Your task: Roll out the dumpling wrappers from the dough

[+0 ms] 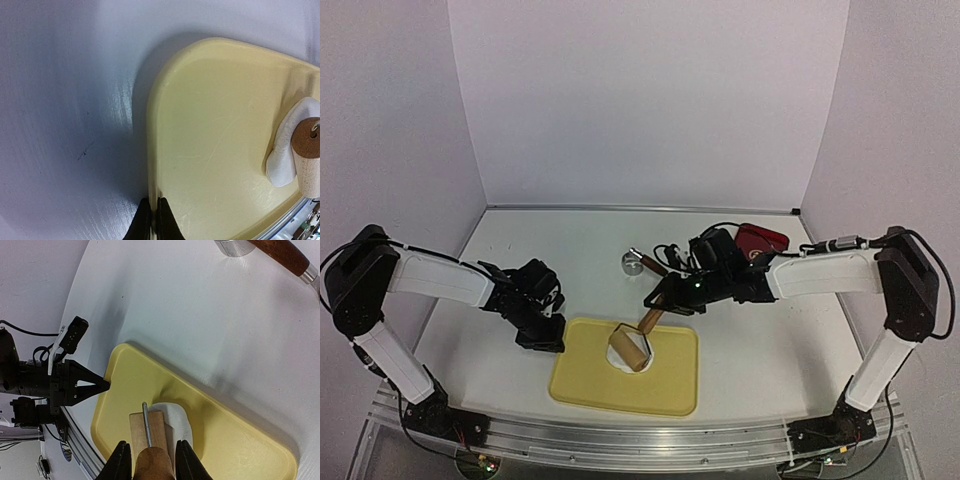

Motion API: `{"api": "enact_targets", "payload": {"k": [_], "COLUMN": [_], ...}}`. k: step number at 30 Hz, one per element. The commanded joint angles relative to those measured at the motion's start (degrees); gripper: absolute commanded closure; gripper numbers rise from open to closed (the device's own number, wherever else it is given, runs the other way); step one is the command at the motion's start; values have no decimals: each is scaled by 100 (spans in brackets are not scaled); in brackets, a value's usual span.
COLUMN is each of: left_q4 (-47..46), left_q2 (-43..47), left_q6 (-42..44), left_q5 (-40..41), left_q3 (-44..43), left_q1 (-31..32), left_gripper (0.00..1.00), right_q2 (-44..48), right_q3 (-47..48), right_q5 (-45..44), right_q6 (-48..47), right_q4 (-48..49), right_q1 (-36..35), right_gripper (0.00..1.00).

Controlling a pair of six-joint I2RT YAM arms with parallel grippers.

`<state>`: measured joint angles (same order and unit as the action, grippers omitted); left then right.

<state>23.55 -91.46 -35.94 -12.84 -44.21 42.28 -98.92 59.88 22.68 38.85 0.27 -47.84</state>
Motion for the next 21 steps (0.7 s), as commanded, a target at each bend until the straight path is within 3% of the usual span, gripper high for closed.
{"api": "enact_targets", "payload": {"k": [1, 21], "left_q4": [-524, -592], "left_q2": [-11, -169], "left_q6": [136, 96], "left_q5": [-158, -157], "left_q3": [57, 8], "left_q1": [81, 80], "left_gripper": [100, 100], "right_q2": [-759, -1275], "right_q3": [-288, -54], "right_q5": [-514, -1114], "right_q6": [-273, -556], "right_q4": [-398, -958], "right_q1": [-109, -312], "right_gripper": [100, 100]}}
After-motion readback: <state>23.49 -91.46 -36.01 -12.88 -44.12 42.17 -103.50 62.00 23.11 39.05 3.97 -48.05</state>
